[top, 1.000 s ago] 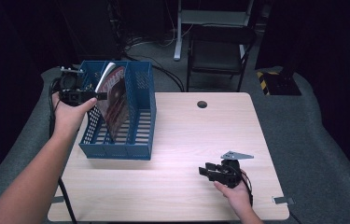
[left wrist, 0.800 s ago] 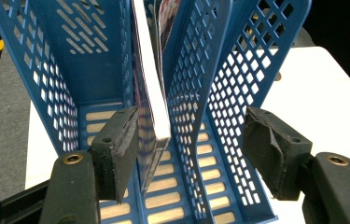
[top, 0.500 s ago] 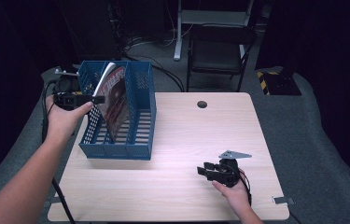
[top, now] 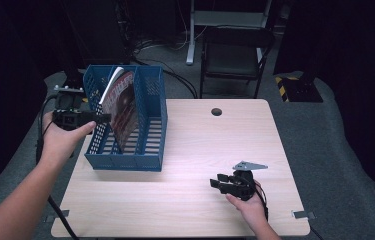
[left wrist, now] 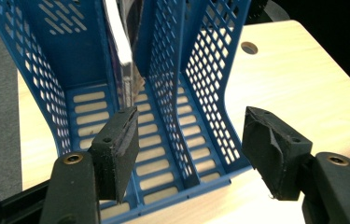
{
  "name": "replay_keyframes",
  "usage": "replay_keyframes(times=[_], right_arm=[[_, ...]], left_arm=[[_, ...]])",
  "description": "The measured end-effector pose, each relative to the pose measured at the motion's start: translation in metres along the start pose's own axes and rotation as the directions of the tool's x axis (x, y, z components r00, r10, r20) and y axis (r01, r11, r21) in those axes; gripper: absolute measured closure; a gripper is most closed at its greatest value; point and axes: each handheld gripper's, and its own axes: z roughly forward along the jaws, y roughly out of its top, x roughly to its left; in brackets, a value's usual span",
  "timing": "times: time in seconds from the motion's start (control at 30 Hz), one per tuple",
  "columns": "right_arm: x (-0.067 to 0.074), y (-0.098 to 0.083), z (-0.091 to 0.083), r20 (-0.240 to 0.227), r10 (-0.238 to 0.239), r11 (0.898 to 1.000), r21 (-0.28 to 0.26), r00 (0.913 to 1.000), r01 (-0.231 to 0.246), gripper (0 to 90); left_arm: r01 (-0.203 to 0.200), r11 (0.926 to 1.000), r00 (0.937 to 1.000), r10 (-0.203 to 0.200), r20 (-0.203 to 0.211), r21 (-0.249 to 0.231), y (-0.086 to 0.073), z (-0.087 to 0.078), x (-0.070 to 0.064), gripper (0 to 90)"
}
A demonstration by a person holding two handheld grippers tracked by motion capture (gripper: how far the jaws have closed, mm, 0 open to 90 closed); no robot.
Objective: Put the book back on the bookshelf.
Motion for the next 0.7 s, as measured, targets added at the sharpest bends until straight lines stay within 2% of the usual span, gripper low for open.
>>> replay_keyframes(times=[0.03, 0.27, 0.37, 0.47, 0.57, 0.7], right_arm=[[0.000, 0.000, 0.000, 0.000, -0.001, 1.000, 0.001, 1.0000, 0.001, 54.1], [0.000, 0.000, -0.001, -0.001, 0.003, 1.000, 0.000, 1.0000, -0.003, 53.5], [-0.001, 0.000, -0.001, 0.001, -0.001, 1.000, -0.004, 1.0000, 0.001, 53.1], [0.000, 0.000, -0.001, 0.005, -0.002, 1.000, -0.003, 1.0000, 0.002, 52.6], [0.000, 0.000, -0.001, 0.001, 0.001, 1.000, -0.001, 1.0000, -0.001, 52.2], [0.000, 0.000, -0.001, 0.001, -0.003, 1.000, -0.002, 1.0000, 0.003, 52.1]], left_arm=[[-0.004, 0.9999, 0.9999, 0.004, 0.012, 0.014, -0.001, -0.002, -0.001, 36.8], [-0.027, 0.9995, 0.9985, 0.026, 0.049, 0.017, -0.012, -0.011, -0.010, 36.8], [-0.049, 0.9982, 0.9968, 0.047, 0.066, 0.034, -0.017, -0.012, -0.015, 36.8], [-0.062, 0.9978, 0.9947, 0.060, 0.083, 0.023, -0.022, -0.012, -0.022, 36.8], [-0.072, 0.9967, 0.9911, 0.068, 0.115, 0.036, -0.027, -0.009, -0.029, 36.8], [-0.087, 0.9953, 0.9876, 0.080, 0.135, 0.044, -0.033, -0.004, -0.038, 36.8]])
